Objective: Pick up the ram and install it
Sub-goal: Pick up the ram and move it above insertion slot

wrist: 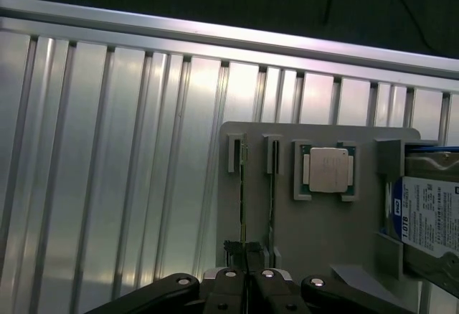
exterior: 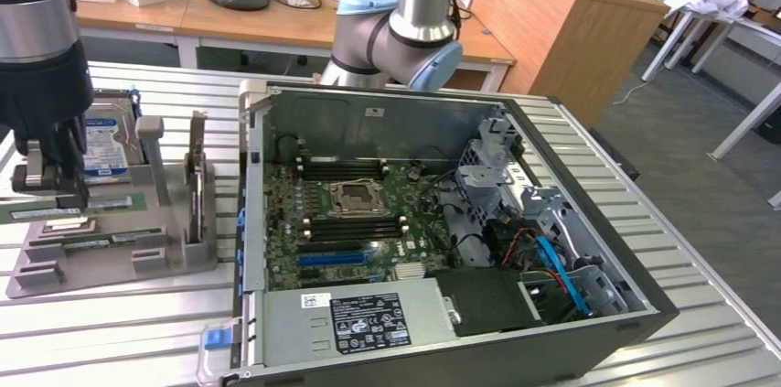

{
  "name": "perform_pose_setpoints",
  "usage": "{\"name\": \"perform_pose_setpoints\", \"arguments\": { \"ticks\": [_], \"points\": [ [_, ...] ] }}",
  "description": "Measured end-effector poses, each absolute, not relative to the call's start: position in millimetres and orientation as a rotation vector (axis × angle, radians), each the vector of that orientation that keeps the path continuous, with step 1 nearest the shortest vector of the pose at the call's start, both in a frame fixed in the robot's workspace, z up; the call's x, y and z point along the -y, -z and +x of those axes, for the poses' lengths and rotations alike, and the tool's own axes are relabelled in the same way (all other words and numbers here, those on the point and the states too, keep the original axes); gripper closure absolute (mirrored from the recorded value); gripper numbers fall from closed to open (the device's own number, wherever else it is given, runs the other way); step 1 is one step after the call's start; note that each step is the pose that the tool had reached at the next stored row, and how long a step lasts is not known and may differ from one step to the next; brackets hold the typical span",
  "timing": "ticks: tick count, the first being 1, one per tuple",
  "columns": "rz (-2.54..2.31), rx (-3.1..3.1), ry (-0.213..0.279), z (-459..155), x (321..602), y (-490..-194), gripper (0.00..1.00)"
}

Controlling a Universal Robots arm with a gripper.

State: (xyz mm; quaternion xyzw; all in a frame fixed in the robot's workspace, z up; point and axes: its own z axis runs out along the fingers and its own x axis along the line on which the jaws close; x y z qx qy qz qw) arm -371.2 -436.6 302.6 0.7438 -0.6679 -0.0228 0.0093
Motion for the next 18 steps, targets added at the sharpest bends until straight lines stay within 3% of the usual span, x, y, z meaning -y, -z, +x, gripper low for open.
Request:
{"name": "perform_pose_setpoints", "arguments": {
  "ticks": [18],
  "points": [
    [2.323, 2.086, 0.072, -371.2, 436.6, -316.3, 0.89]
  ]
}}
